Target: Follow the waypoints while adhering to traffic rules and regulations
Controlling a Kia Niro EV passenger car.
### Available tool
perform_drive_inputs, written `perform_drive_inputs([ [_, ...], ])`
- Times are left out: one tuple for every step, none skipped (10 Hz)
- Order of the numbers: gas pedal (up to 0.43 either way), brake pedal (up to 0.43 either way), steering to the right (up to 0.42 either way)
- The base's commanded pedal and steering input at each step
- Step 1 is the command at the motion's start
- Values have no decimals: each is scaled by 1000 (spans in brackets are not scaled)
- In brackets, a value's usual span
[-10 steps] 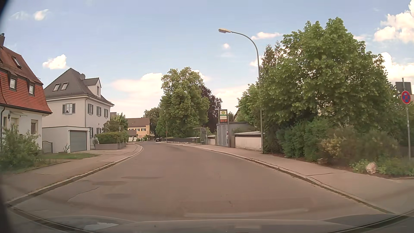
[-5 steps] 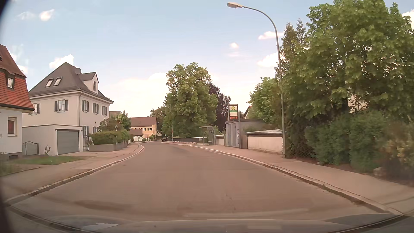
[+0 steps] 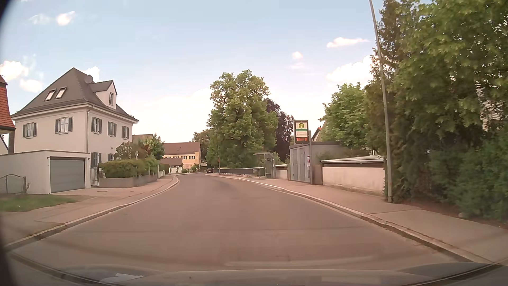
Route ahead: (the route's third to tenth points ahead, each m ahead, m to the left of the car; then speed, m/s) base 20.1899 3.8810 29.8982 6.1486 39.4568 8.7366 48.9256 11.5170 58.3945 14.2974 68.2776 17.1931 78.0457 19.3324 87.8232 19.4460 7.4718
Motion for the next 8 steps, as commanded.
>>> perform_drive_inputs([
  [0, 134, -38],
  [0, 128, -37],
  [0, 134, -37],
  [0, 134, -37],
  [0, 128, -36],
  [0, 122, -34],
  [0, 116, -34],
  [0, 110, -34],
])
